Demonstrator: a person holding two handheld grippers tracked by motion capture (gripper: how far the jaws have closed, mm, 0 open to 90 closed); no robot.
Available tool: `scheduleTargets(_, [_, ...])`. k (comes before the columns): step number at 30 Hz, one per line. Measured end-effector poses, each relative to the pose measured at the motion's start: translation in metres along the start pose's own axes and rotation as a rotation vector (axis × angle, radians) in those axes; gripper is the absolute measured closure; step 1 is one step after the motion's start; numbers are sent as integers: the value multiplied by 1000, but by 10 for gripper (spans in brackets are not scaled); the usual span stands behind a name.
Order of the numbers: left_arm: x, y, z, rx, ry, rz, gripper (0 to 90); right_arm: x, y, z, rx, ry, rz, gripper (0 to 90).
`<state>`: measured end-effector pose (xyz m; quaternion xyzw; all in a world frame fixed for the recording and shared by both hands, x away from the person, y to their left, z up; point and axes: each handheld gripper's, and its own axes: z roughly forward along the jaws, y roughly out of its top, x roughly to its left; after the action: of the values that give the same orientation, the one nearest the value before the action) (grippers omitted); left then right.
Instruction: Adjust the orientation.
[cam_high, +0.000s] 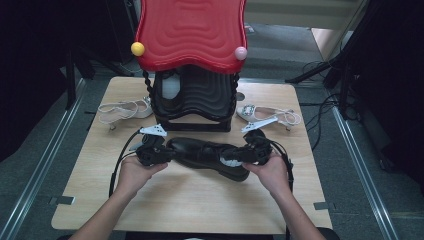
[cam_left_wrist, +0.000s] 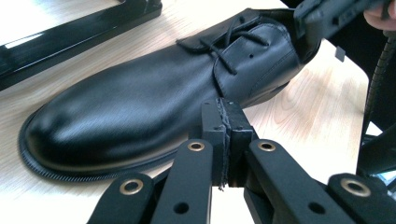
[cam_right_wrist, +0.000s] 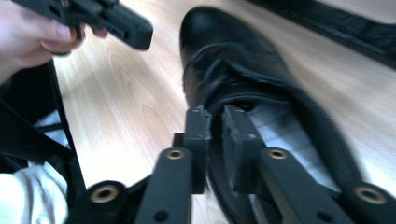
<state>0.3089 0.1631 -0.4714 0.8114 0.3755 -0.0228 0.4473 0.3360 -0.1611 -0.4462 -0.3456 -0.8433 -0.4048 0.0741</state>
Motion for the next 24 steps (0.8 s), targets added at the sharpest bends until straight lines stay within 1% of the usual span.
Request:
scheduleTargets(1, [0, 1, 1, -1, -2, -4, 900, -5, 0, -4, 0, -3, 9, 900])
scheduleTargets(2, [0, 1, 2, -1, -11, -12, 900, -10, 1, -7, -7, -16, 4, 900])
scheduleTargets(3, [0, 1, 4, 8, 0, -13, 900, -14, 2, -11, -16, -39, -6, 900])
scheduleTargets(4, [0, 0, 5, 14, 3, -13, 900, -19, 2, -13, -26, -55, -13, 900])
scheduleTargets(5, [0, -1, 6, 15, 2, -15, 900, -24, 2, -15, -33, -70, -11, 900])
scheduleTargets(8, [-1, -4, 8, 12, 3, -17, 900, -37, 1, -15, -48, -95, -15, 900])
scheduleTargets(9, [-2, -5, 9, 10, 5, -15, 900, -41, 0, -14, -53, -105, -12, 900])
scheduleTargets(10, [-3, -7, 10, 8, 4, -10, 900, -45, -1, -13, -60, -104, -2, 900])
scheduleTargets(12, [-5, -10, 13, 10, 3, -5, 900, -52, -3, -8, -63, -95, 34, 900])
scheduleTargets(15, [-10, -12, 15, 0, -20, 0, 900, -57, -5, -1, -53, -89, 55, 900])
scheduleTargets(17, [-12, -14, 15, -14, -16, 5, 900, -58, -5, -1, -55, -87, 66, 900])
scheduleTargets(19, [-11, -15, 19, -10, -16, 4, 900, -58, -6, 1, -43, -109, 50, 900])
scheduleTargets(21, [-8, -16, 23, 1, -7, 2, 900, -57, -7, 4, -20, -131, 49, 900])
scheduleTargets(23, [-4, -18, 26, 3, -11, -15, 900, -57, -7, 6, -10, -138, 53, 900])
scheduleTargets(24, [-4, -19, 27, 4, -18, -23, 900, -56, -7, 6, -12, -141, 45, 900])
